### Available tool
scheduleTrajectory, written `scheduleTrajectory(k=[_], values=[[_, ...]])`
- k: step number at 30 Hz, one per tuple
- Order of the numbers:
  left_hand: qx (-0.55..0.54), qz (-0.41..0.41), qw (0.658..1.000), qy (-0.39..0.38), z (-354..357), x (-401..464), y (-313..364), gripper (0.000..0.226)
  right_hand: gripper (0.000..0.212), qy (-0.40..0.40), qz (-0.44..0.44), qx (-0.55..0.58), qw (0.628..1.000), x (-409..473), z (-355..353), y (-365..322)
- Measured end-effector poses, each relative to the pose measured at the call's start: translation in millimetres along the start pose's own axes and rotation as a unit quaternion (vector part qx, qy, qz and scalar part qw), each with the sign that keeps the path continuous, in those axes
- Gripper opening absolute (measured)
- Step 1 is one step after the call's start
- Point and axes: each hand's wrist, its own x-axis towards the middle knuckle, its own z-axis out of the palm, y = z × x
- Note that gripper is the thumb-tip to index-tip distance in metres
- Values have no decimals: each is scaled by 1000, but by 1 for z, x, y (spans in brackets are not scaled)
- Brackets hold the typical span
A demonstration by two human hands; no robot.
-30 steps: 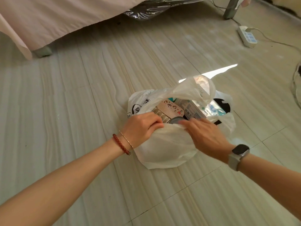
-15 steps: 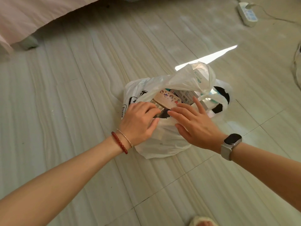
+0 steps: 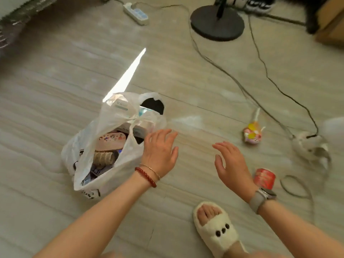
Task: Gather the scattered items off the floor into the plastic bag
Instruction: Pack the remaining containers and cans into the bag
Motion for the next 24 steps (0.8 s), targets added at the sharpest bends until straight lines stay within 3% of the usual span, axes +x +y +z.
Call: scheduleTrajectory(k=[6,8,12,19,24], values=[[-91,72,986,-118,45,4,117,43,45,70,238,28,968,-130,-54,62],[-103,106,977,-156,56,-3,154,43,35,100,306,38,946,-173,-71,77],[-119,124,962,-211,75,-11,205,44,34,100,380,34,919,-222,-95,104],[-93,32,964,-246,132,19,220,46,44,10,399,105,911,-165,-65,173],[-98,-82,965,-231,179,68,213,48,80,-74,430,154,886,-90,-14,204]])
